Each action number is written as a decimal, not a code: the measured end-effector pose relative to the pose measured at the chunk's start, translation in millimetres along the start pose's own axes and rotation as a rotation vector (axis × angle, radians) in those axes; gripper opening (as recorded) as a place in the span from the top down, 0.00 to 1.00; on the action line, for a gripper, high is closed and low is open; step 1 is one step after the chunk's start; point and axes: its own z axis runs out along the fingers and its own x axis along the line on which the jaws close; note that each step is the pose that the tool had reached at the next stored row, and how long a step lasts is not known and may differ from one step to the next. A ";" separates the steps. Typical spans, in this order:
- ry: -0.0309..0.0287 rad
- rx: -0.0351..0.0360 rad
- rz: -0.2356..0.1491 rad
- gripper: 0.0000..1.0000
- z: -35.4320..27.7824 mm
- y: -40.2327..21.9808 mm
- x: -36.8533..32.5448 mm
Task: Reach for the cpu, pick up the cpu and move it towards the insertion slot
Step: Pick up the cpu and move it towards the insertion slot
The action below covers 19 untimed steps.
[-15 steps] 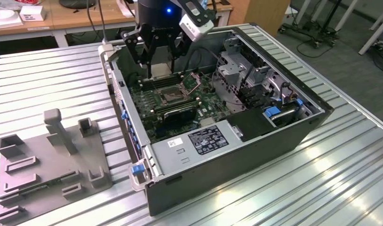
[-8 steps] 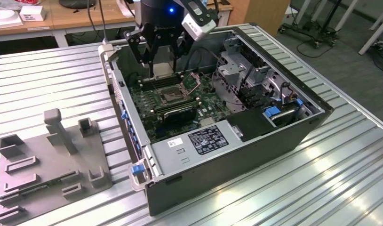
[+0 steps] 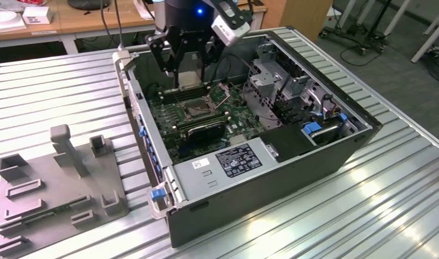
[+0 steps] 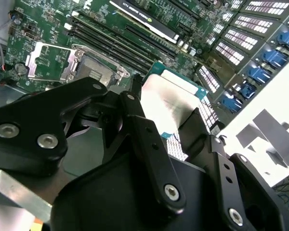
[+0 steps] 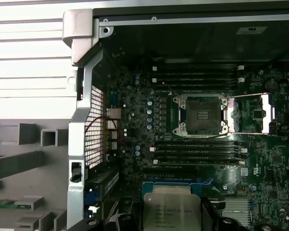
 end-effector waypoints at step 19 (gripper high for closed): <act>-0.0001 -0.0001 0.005 0.45 1.1 1.7 -10.6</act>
